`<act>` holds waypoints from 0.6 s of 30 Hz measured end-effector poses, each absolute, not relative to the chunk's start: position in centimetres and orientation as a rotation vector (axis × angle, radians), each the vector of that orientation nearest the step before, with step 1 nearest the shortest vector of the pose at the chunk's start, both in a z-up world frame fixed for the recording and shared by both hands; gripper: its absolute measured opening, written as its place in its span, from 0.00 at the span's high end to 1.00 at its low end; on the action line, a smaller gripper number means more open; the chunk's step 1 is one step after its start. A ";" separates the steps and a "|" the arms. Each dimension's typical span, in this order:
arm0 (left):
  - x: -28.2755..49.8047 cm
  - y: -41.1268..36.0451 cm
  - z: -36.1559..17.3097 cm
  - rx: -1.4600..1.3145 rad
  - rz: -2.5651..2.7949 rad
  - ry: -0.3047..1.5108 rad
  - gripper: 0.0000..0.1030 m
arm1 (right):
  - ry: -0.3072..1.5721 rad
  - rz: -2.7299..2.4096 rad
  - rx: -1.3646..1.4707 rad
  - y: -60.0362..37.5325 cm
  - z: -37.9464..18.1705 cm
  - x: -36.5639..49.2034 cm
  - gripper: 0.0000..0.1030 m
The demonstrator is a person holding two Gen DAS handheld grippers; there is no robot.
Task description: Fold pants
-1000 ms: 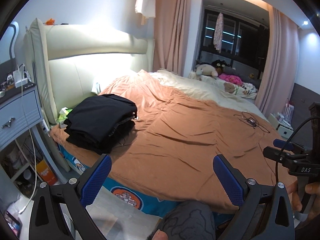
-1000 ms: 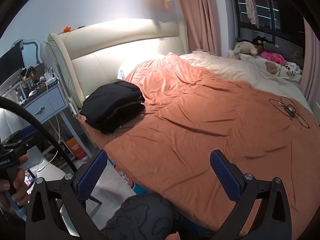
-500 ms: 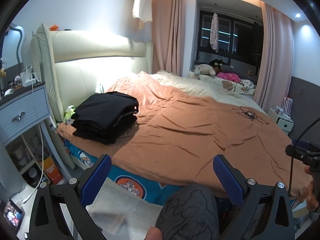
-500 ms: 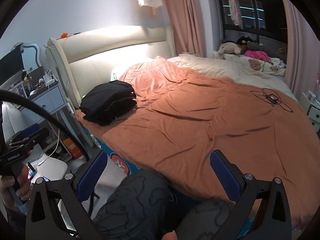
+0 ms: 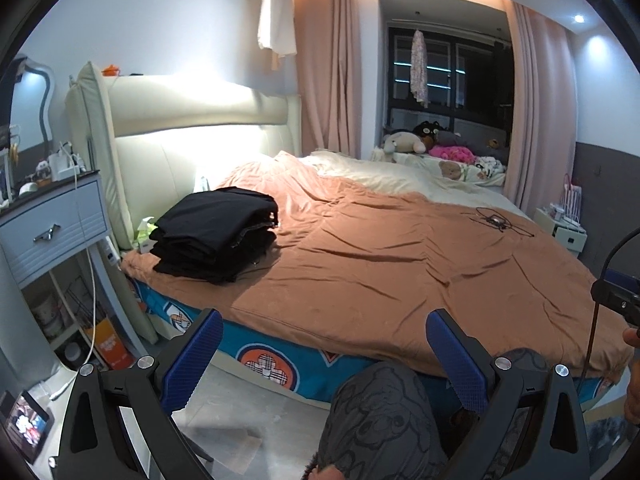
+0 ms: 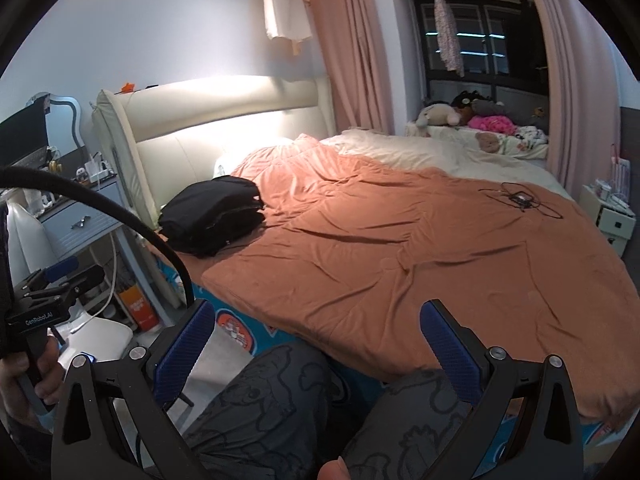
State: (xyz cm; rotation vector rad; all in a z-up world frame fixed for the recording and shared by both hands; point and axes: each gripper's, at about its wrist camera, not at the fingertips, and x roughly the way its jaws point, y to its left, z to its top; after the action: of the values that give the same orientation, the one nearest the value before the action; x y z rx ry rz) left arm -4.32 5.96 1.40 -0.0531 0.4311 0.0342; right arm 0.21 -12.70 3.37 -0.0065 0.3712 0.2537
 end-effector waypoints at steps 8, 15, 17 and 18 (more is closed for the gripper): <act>-4.6 5.8 0.8 -0.068 0.031 0.407 0.00 | 0.340 0.218 0.003 -12.9 2.1 -0.5 0.00; -4.8 5.9 0.6 -0.071 0.035 0.390 0.01 | 0.341 0.219 0.013 -12.7 1.4 -0.3 0.00; -4.6 6.0 0.4 -0.065 0.040 0.396 0.01 | 0.343 0.214 0.014 -12.6 1.3 -0.2 0.00; -4.6 6.1 0.4 -0.064 0.042 0.402 0.01 | 0.341 0.218 0.017 -12.6 1.2 -0.3 0.00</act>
State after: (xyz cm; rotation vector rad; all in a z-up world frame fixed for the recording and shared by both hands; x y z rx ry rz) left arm -4.57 6.06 0.36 -0.0639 0.4016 0.0418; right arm -0.30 -12.56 1.23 0.0169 0.3415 0.2180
